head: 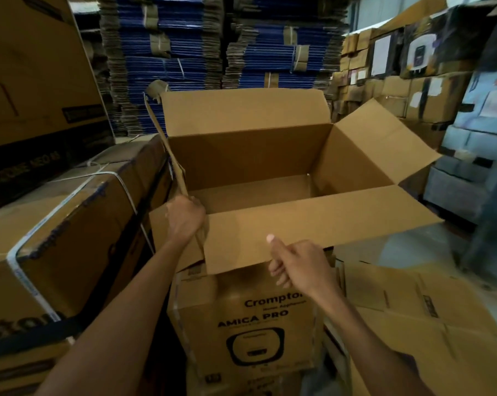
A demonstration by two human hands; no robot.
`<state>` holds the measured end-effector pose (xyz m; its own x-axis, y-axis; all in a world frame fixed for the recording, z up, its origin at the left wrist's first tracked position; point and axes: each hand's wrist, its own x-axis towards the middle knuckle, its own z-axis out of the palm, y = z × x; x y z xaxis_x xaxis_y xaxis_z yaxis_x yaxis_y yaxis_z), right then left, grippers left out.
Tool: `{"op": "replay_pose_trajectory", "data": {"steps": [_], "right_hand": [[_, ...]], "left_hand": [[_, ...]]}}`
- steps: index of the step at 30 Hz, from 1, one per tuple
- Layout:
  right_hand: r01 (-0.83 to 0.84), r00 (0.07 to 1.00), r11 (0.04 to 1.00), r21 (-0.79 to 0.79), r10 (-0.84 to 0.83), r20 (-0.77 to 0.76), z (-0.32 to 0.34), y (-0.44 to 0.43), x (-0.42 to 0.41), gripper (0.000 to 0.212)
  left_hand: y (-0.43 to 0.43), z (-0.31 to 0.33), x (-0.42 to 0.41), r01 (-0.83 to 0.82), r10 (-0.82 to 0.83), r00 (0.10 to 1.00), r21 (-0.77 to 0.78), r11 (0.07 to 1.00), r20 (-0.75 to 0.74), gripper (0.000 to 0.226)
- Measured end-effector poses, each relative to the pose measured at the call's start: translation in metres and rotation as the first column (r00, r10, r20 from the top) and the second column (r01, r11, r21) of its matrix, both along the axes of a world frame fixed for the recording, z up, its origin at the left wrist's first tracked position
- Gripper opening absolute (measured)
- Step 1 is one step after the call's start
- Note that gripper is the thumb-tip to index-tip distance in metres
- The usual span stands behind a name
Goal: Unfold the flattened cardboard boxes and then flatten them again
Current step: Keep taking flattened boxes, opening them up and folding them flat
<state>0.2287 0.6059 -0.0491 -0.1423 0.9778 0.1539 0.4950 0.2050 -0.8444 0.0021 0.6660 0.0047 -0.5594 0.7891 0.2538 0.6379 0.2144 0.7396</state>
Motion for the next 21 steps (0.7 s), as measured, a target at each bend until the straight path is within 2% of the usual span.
{"op": "replay_pose_trajectory", "data": {"steps": [2,3,4,5,6,7,8,9,13,15,18,21], "right_hand": [[0.018,1.0,0.984,-0.179,-0.015,0.02,-0.014,-0.005,-0.003,0.074],[0.012,0.997,0.965,-0.261,-0.032,-0.072,-0.021,-0.005,-0.004,0.076],[-0.025,0.965,0.941,-0.337,-0.065,-0.254,-0.028,-0.004,-0.006,0.074],[-0.09,0.873,0.919,-0.385,-0.113,-0.474,-0.033,-0.004,-0.008,0.069],[-0.128,0.743,0.913,-0.387,-0.17,-0.647,-0.037,-0.003,-0.012,0.067],[-0.104,0.628,0.929,-0.355,-0.216,-0.748,-0.042,0.0,-0.015,0.07],[-0.037,0.559,0.946,-0.322,-0.247,-0.791,-0.043,0.004,-0.017,0.076],[0.024,0.531,0.959,-0.282,-0.251,-0.809,-0.042,0.01,-0.016,0.08],[0.098,0.549,0.979,-0.18,-0.204,-0.811,-0.007,0.033,-0.008,0.082],[0.124,0.608,0.985,-0.121,-0.172,-0.775,0.017,0.048,-0.004,0.073],[0.119,0.682,0.988,-0.099,-0.154,-0.715,0.062,0.062,-0.006,0.067],[0.084,0.731,0.996,-0.039,-0.088,-0.676,0.099,0.072,-0.009,0.03]], "left_hand": [[0.005,0.001,0.003,0.014,-0.014,1.0,-0.008,1.0,0.007,0.027],[0.007,0.001,0.006,0.023,-0.022,1.0,-0.018,1.0,0.021,0.028],[0.008,0.001,0.01,0.028,-0.027,0.999,-0.025,0.999,0.038,0.027],[0.008,0.002,0.014,0.034,-0.032,0.999,-0.035,0.999,0.037,0.024],[0.007,0.003,0.019,0.045,-0.044,0.998,-0.032,0.998,0.035,0.021],[0.007,0.003,0.022,0.057,-0.055,0.998,-0.035,0.998,0.035,0.017],[0.005,0.003,0.025,0.06,-0.059,0.998,-0.043,0.997,0.036,0.016],[0.0,0.004,0.028,0.065,-0.064,0.998,-0.054,0.996,0.028,0.019],[-0.011,-0.002,0.03,0.14,-0.141,0.99,-0.025,0.99,-0.031,0.038],[-0.016,-0.004,0.03,0.192,-0.193,0.979,-0.011,0.981,-0.065,0.046],[-0.026,-0.003,0.033,0.248,-0.25,0.963,-0.029,0.968,-0.104,0.041],[-0.03,0.001,0.031,0.272,-0.275,0.957,-0.049,0.961,-0.091,0.033]]}}
